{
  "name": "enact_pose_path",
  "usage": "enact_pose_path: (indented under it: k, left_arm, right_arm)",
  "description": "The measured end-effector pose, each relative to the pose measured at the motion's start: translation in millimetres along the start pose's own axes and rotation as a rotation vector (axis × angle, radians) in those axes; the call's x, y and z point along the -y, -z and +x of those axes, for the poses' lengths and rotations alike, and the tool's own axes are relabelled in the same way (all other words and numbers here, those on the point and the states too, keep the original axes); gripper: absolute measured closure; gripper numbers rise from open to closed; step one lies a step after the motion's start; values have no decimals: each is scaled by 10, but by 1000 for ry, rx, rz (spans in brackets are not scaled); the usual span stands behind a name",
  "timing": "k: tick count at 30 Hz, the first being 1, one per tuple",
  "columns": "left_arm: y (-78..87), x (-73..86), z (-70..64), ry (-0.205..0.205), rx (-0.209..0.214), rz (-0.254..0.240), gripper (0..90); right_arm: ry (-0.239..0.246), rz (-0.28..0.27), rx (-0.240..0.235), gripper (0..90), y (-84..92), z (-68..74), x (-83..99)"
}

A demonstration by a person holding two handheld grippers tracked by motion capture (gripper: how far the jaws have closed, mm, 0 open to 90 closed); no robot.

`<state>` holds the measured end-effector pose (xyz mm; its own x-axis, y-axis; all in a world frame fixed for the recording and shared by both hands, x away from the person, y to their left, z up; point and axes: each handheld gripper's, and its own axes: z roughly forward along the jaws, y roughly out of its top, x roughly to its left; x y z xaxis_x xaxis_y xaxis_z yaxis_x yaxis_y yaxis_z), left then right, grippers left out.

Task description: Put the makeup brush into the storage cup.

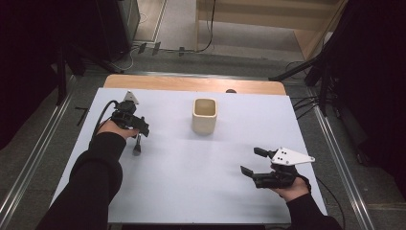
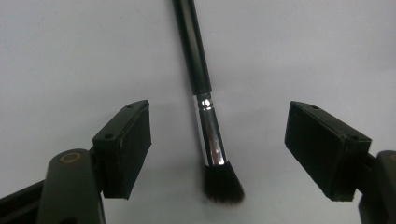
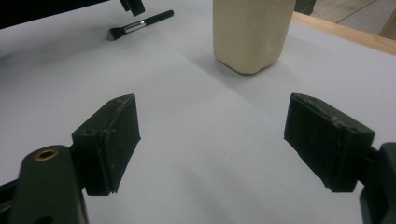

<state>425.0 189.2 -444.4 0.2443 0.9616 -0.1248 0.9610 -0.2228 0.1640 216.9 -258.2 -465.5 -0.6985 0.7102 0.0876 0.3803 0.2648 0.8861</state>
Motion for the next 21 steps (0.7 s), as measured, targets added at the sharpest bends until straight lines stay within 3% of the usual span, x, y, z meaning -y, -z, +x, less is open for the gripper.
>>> enact_pose_path:
  k: [3,7,17,21]
  left_arm:
    - [-48,2,-12,1,-12,9,240]
    - [-103,1,-41,-2,-62,20,241]
    - [-241,30,-60,28,-87,51,280]
    - [-254,30,-97,31,-131,50,304]
  right_arm:
    - [-2,1,-1,194,1,2,0]
    - [1,0,-1,194,0,2,0]
    - [6,4,0,197,0,5,-2]
    - [5,4,-3,197,-3,5,-3]
